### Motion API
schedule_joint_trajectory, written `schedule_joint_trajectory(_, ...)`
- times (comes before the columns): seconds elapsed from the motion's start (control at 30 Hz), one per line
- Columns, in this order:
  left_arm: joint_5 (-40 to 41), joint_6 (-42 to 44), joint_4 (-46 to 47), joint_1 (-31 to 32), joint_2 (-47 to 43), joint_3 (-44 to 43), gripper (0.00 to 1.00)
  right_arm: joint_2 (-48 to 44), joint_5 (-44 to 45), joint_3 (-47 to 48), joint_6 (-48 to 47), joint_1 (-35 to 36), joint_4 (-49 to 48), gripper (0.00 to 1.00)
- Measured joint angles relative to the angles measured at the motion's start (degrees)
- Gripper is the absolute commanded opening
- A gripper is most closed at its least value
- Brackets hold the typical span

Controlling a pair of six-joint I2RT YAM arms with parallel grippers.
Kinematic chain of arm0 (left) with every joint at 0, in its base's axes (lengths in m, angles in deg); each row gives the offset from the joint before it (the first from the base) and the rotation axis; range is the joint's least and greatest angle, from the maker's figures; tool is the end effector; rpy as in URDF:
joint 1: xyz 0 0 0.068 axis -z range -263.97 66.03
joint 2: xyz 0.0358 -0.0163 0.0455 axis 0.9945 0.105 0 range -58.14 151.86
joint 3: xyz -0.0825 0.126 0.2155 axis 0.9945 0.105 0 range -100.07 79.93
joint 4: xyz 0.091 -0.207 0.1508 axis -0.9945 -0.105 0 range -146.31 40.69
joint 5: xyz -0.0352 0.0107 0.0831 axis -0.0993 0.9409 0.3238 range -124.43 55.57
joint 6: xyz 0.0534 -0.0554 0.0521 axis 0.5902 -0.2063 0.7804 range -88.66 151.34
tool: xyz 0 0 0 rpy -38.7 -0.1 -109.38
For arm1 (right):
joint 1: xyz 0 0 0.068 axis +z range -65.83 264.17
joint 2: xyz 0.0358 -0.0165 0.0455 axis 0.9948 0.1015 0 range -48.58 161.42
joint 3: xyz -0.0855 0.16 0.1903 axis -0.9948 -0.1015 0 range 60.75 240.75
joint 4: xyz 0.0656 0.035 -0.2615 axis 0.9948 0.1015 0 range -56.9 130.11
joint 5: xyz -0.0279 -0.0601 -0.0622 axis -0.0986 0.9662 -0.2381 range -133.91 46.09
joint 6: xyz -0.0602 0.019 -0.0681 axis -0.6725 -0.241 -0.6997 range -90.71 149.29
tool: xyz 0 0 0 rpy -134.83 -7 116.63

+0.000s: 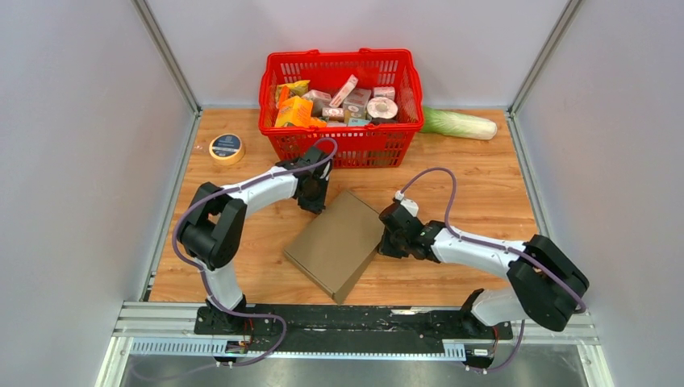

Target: Fold the paper box

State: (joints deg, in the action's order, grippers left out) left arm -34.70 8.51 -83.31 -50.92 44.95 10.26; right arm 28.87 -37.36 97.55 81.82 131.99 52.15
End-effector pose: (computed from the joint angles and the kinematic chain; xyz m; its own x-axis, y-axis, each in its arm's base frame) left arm 0.3221 -0.2101 0.1243 -0.9255 0.1392 -0.3524 0.2038 0.9670 -0.1532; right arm 0.1934 0.1993 0.1044 -0.9063 0.1741 -0.3852 0.0358 0.9395 0.3405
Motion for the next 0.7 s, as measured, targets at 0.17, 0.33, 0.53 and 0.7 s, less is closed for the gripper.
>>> schedule_joint_trajectory(0.17,0.0,-0.3,4.2,-0.3,-1.4,3.3,0.2,5.2,-2.2,1.5,0.8,-1.0,-2.4,0.0)
schedule_joint_trajectory(0.33,2.3,-0.5,4.6,-1.2,-3.8,5.7,0.24,8.1,-3.7,3.9,0.1,-3.2,-3.9,0.01)
schedule_joint_trajectory(0.53,4.0,-2.2,1.5,1.1,-9.7,8.5,0.33,3.3,0.6,6.0,-2.9,-0.6,6.9,0.01)
schedule_joint_trajectory(0.7,6.4,-2.5,0.4,1.3,-19.3,10.8,0.33,-5.2,2.4,5.2,-0.4,9.9,10.1,0.0)
